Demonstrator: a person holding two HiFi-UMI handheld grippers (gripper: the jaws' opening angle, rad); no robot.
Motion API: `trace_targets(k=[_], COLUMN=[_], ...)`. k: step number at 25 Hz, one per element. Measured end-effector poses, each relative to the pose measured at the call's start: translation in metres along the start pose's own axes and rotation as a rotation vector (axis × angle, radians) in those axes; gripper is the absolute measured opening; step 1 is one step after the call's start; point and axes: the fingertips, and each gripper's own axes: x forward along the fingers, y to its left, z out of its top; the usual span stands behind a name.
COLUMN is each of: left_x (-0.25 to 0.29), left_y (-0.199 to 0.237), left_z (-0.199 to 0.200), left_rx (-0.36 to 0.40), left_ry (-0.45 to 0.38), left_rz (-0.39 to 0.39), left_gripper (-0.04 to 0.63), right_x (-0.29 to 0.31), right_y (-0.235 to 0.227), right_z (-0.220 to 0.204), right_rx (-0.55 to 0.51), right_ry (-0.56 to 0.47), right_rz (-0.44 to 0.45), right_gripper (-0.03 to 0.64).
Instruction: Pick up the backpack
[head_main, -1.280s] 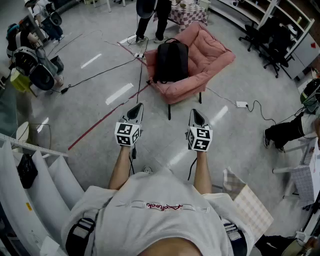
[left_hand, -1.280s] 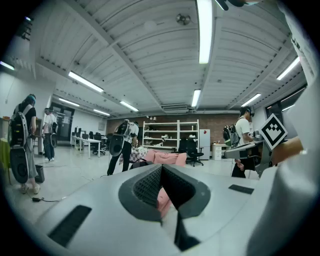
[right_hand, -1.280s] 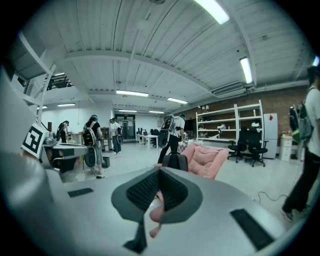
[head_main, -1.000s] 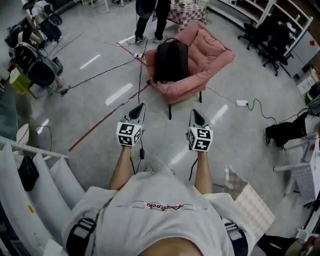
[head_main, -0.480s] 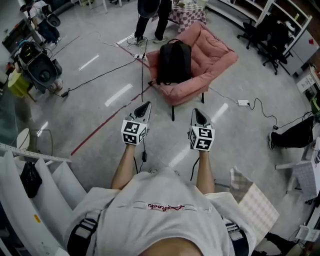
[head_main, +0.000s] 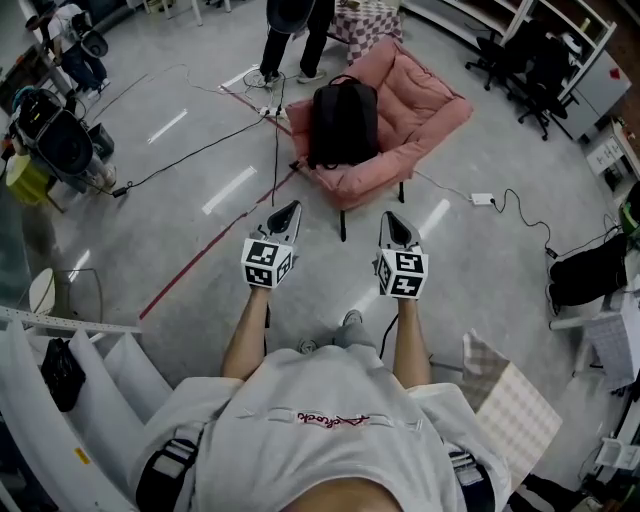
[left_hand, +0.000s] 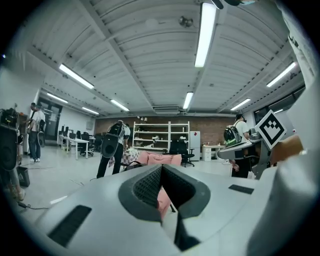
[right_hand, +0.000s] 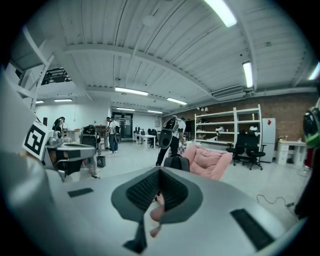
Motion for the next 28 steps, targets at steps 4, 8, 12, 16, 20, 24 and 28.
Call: trace_targets(k=[4,8,12,16,20,24,28], left_x=[0.020,0.042,0.077,0.117,0.160,0.202,0.233], left_y=[0.002,0.008,0.020,0.033,0.036,0.030,0.030], left_z=[0.002,0.001,0.007,0.013,0.022,0.028,0.030], left_rx=[-0.011,-0.017,-0.012,0.000,0.011,0.016,0.012], left_ry=[0.003,0.011,0.015,0.027,0.026,0.035,0.036], left_rz=[0.010,0.040,0.054,0.066,0.078,0.084,0.099], left_gripper=[0.009,0.009,0.009,0.009,0.009,0.009,0.009], right_x=[0.018,0.045,0.080,0.114,0.142,0.168,0.194], right_y=[-0.011,-0.023,-0.044,-0.068,-0.096,-0.129,-0.150], right_z=[0.003,0.007,0.016,0.022,0.026,0.032,0.042], right_rx=[0.004,0.009,0.017,0.025,0.030,0.037,0.033], right_ry=[0.002,0.001,-0.015,-0.019,-0.015,-0.006,-0.014], right_rz=[0.012,0.039,0.045,0.057,0.074,0.094,0.120], right_gripper=[0.018,0.018,0.020,0.019,0.018,0.018,0.018])
